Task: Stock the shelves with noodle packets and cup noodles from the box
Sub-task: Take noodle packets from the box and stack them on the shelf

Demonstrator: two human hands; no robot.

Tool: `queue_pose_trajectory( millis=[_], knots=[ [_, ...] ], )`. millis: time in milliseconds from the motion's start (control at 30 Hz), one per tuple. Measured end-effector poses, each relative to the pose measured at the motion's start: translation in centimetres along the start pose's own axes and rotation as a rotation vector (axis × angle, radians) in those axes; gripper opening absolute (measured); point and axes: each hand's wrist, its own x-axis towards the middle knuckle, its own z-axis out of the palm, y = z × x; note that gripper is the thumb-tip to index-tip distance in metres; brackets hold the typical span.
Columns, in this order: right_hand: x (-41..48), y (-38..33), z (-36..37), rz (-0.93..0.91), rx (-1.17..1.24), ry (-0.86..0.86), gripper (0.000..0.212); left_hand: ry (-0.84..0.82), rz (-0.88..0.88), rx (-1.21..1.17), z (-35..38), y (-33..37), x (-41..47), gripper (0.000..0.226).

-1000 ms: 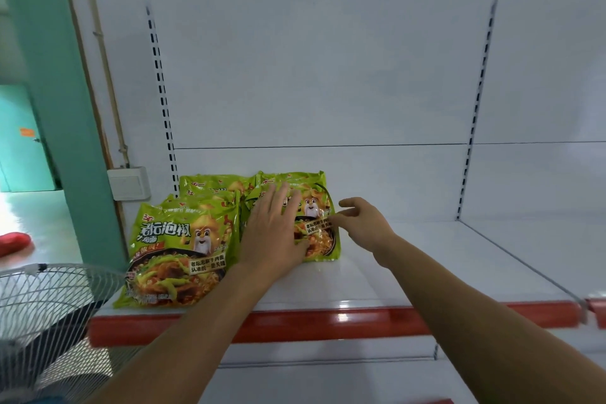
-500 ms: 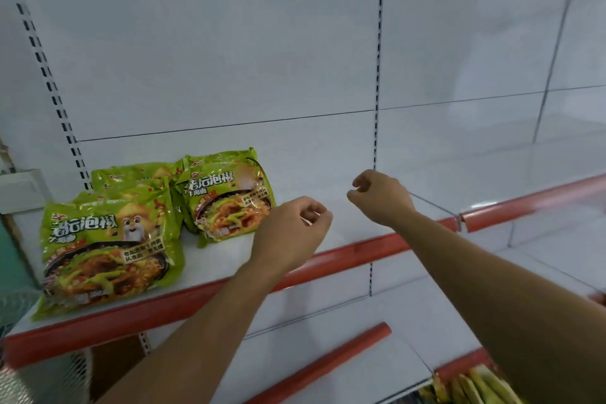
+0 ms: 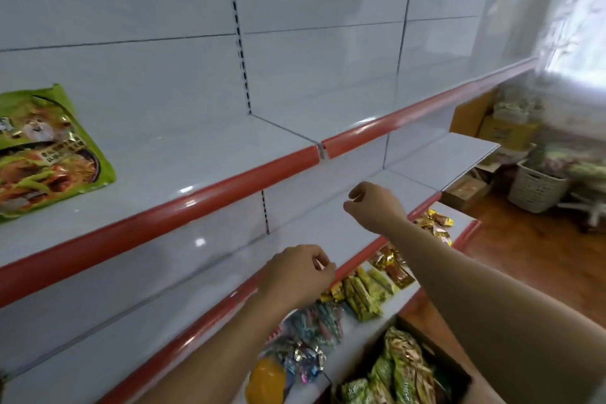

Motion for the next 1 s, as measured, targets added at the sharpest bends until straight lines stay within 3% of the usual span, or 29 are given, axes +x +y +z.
queue_pose_trajectory(
  millis=[300, 567, 633, 1000],
  knots=[
    [5.0, 18.0, 2.0, 0.111, -0.135, -0.229, 0.029, -0.250, -0.224, 0.011, 16.8, 2.0, 6.7, 0.031],
    [8.9, 34.3, 6.0, 0.207, -0.184, -0.555, 0.032, -0.436, -0.598, -0.122, 31.3, 5.1, 10.1, 0.025],
    [8.7, 37.2, 7.7, 0.239, -0.215, -0.641, 0.026, -0.470, -0.672, -0.148, 34.3, 5.2, 10.1, 0.021],
    [4.9, 50.8, 22.7, 0.351, -0.224, -0.964, 0.039, -0.595, -0.914, -0.309, 51.6, -1.8, 11.1, 0.018]
  ],
)
